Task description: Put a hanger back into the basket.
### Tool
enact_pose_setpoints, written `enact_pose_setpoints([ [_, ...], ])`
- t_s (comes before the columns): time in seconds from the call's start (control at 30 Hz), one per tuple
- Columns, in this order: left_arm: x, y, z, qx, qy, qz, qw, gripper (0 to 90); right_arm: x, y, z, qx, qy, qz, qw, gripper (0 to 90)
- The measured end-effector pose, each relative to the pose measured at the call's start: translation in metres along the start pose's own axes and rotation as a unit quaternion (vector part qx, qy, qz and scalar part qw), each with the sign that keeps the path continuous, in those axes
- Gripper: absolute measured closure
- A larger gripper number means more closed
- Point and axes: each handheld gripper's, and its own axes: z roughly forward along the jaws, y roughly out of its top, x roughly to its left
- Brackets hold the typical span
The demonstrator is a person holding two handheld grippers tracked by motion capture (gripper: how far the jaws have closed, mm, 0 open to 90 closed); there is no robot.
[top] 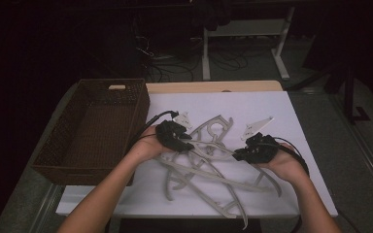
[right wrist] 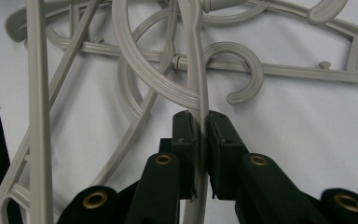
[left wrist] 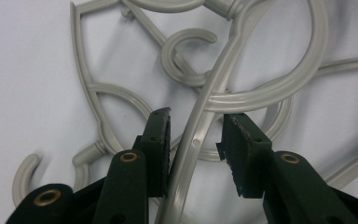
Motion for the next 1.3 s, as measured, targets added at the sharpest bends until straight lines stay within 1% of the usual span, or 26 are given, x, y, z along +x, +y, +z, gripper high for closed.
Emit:
enact_pose_setpoints([
  [0.07,-0.001,0.0,0.0,0.002,0.004,-0.002,1.0,66.3,0.0,0.001,0.0,0.001,0.002,-0.001,1.0,81.4],
  [0.1,-0.001,-0.001,0.001,0.004,0.009,-0.004,0.9999,66.3,0.0,0.001,0.001,0.004,0.004,-0.002,1.0,81.3],
  [0.13,-0.001,-0.002,0.001,0.002,0.009,-0.01,0.9999,68.8,0.0,0.001,0.001,0.005,0.005,-0.002,1.0,81.3],
  [0.17,-0.001,-0.003,0.001,0.006,0.004,-0.015,0.9999,69.8,0.0,0.001,0.001,0.005,0.008,-0.003,1.0,81.3],
  [0.2,-0.002,-0.004,0.004,0.019,-0.005,-0.011,0.9997,71.3,0.0,0.002,0.002,0.01,0.008,-0.011,0.9999,81.3],
  [0.23,-0.002,-0.004,0.004,0.019,-0.005,-0.011,0.9997,72.0,0.0,0.002,0.002,0.01,0.008,-0.011,0.9999,81.3],
  [0.27,-0.004,-0.004,0.006,0.029,-0.008,-0.01,0.9995,72.6,0.001,0.002,0.004,0.019,0.009,-0.021,0.9996,81.3],
  [0.33,-0.005,-0.005,0.007,0.033,-0.009,-0.005,0.9994,73.5,0.001,0.003,0.004,0.023,0.011,-0.024,0.9994,81.3],
  [0.4,-0.006,-0.006,0.007,0.03,-0.016,-0.003,0.9994,74.1,0.001,0.002,0.004,0.024,0.012,-0.025,0.9993,81.3],
  [0.57,-0.011,-0.008,0.007,0.029,-0.032,0.023,0.9988,78.2,-0.003,0.001,0.003,0.032,0.026,-0.035,0.9985,80.8],
  [0.73,-0.017,-0.009,0.006,0.019,-0.048,0.038,0.9979,81.1,-0.008,-0.001,0.002,0.032,0.03,-0.039,0.9983,79.1],
  [0.77,-0.018,-0.01,0.006,0.015,-0.051,0.036,0.9979,81.9,-0.012,-0.001,0.001,0.031,0.033,-0.036,0.9983,78.1],
  [0.9,-0.019,-0.011,0.004,0.008,-0.055,0.032,0.998,82.2,-0.015,-0.001,0.002,0.029,0.037,-0.034,0.9983,77.5],
  [0.93,-0.019,-0.013,0.0,-0.005,-0.055,0.022,0.9982,82.3,-0.018,-0.001,0.002,0.021,0.042,-0.026,0.9986,75.3],
  [0.97,-0.019,-0.013,-0.001,-0.008,-0.056,0.019,0.9982,82.3,-0.02,-0.001,0.002,0.017,0.043,-0.021,0.9987,74.0],
  [1.03,-0.019,-0.014,-0.006,-0.017,-0.051,0.007,0.9985,82.4,-0.022,-0.001,-0.001,0.002,0.044,-0.01,0.999,67.9],
  [1.07,-0.019,-0.014,-0.006,-0.017,-0.051,0.007,0.9985,82.5,-0.022,-0.001,-0.001,0.002,0.044,-0.01,0.999,67.9],
  [1.1,-0.018,-0.014,-0.007,-0.018,-0.051,0.005,0.9985,82.5,-0.023,-0.001,-0.003,-0.011,0.047,-0.002,0.9989,65.6],
  [1.13,-0.017,-0.014,-0.012,-0.02,-0.044,-0.001,0.9988,82.5,-0.024,0.0,-0.008,-0.03,0.046,0.006,0.9985,58.2],
  [1.17,-0.017,-0.014,-0.014,-0.021,-0.041,-0.006,0.9989,82.5,-0.025,0.0,-0.011,-0.037,0.044,0.008,0.9983,54.0],
  [1.2,-0.016,-0.014,-0.017,-0.021,-0.038,-0.01,0.999,82.6,-0.025,0.001,-0.014,-0.043,0.035,0.012,0.9984,48.8],
  [1.27,-0.015,-0.013,-0.023,-0.024,-0.03,-0.02,0.999,82.5,-0.026,0.001,-0.019,-0.055,0.029,0.02,0.9979,42.9],
  [1.3,-0.015,-0.013,-0.023,-0.024,-0.03,-0.02,0.999,82.5,-0.026,0.001,-0.019,-0.055,0.029,0.02,0.9979,42.9],
])
